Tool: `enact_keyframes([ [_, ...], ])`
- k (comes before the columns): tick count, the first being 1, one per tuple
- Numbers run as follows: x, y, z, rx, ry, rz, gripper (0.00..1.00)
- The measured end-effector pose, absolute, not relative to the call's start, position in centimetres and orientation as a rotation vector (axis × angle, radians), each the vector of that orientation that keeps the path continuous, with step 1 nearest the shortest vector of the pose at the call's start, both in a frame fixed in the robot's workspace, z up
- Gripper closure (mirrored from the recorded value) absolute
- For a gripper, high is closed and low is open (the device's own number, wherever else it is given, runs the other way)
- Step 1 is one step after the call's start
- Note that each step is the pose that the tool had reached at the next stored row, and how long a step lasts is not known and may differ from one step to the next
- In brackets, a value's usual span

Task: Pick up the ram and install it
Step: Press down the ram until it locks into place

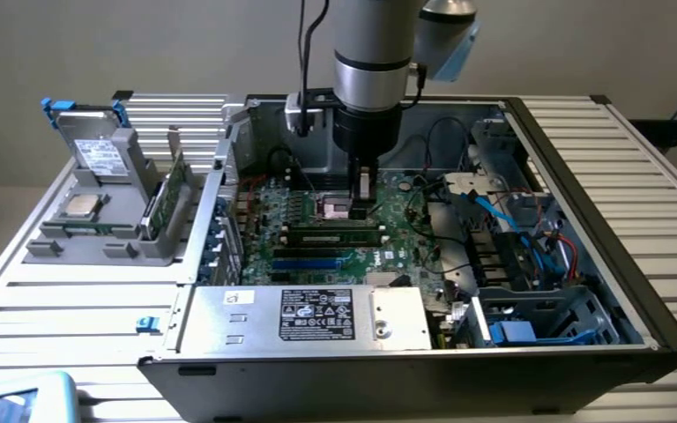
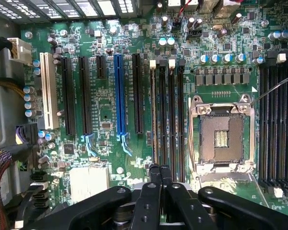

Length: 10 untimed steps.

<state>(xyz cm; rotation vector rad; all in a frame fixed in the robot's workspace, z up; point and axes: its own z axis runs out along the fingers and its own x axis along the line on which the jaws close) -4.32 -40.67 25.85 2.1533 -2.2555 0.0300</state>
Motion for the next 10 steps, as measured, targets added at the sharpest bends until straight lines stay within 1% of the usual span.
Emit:
enact_keyframes([
  [10, -4.0, -41.1, 24.6, 2.153, -2.255, 0.030, 0.89],
])
